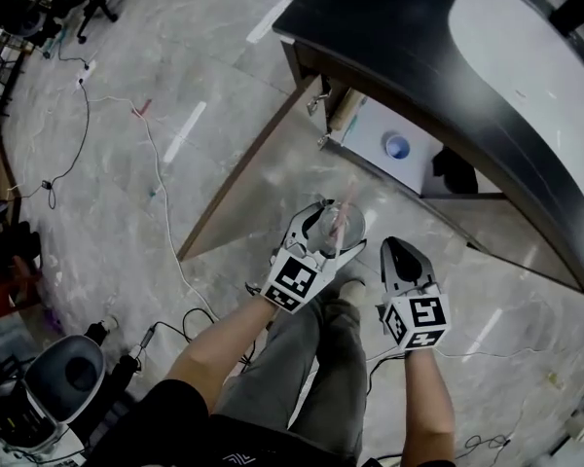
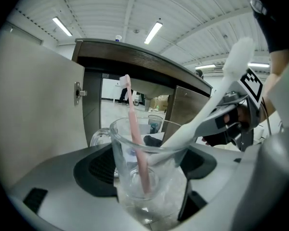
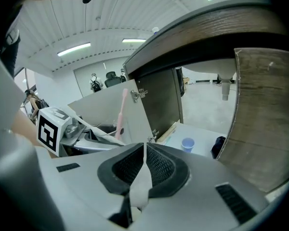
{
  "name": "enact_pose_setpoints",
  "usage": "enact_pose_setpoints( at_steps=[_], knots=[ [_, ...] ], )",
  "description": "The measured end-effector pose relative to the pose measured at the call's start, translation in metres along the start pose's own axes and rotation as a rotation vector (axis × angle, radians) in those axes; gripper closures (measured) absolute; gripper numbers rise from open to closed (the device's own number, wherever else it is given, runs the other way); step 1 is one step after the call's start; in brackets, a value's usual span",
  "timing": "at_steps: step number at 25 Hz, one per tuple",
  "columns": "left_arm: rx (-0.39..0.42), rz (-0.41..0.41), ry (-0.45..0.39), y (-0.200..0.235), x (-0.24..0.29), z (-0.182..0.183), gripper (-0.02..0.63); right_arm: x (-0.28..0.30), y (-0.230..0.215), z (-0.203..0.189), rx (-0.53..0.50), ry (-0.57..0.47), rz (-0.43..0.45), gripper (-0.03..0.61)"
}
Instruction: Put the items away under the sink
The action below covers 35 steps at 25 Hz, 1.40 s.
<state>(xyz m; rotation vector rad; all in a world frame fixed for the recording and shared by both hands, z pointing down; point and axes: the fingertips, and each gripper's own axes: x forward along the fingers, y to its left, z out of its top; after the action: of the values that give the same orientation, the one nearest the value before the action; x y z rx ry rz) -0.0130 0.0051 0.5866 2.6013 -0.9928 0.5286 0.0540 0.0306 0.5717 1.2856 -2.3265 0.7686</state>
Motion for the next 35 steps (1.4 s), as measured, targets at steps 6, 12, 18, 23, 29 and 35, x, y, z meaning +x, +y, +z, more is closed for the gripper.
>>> enact_pose_setpoints(
  at_steps=[6,12,18,23,29,35],
  knots=[
    [0.01,0.003,-0.008,0.007,0.021,-0.037,0.229,0.031,-0.021,-0.027,-0.005,-0.011,-0.027,0.535],
    [-0.004,0.017,-0.017,0.018,0.037,-0.067,0.229,0.062,-0.036,-0.054,-0.029,0.005,-0.026,0.535],
    [-0.045,0.039,-0.02,0.026,0.048,-0.094,0.229,0.085,-0.051,-0.075,-0.024,0.013,-0.044,0.535],
    [-0.065,0.044,-0.019,0.032,0.06,-0.112,0.229,0.104,-0.056,-0.084,-0.025,0.01,-0.04,0.535],
    [-0.073,0.064,-0.04,0.05,0.087,-0.122,0.229,0.128,-0.076,-0.093,-0.031,0.009,-0.049,0.535],
    [-0.031,0.058,-0.074,0.069,0.12,-0.118,0.229,0.152,-0.092,-0.087,-0.062,-0.003,-0.042,0.535]
  ],
)
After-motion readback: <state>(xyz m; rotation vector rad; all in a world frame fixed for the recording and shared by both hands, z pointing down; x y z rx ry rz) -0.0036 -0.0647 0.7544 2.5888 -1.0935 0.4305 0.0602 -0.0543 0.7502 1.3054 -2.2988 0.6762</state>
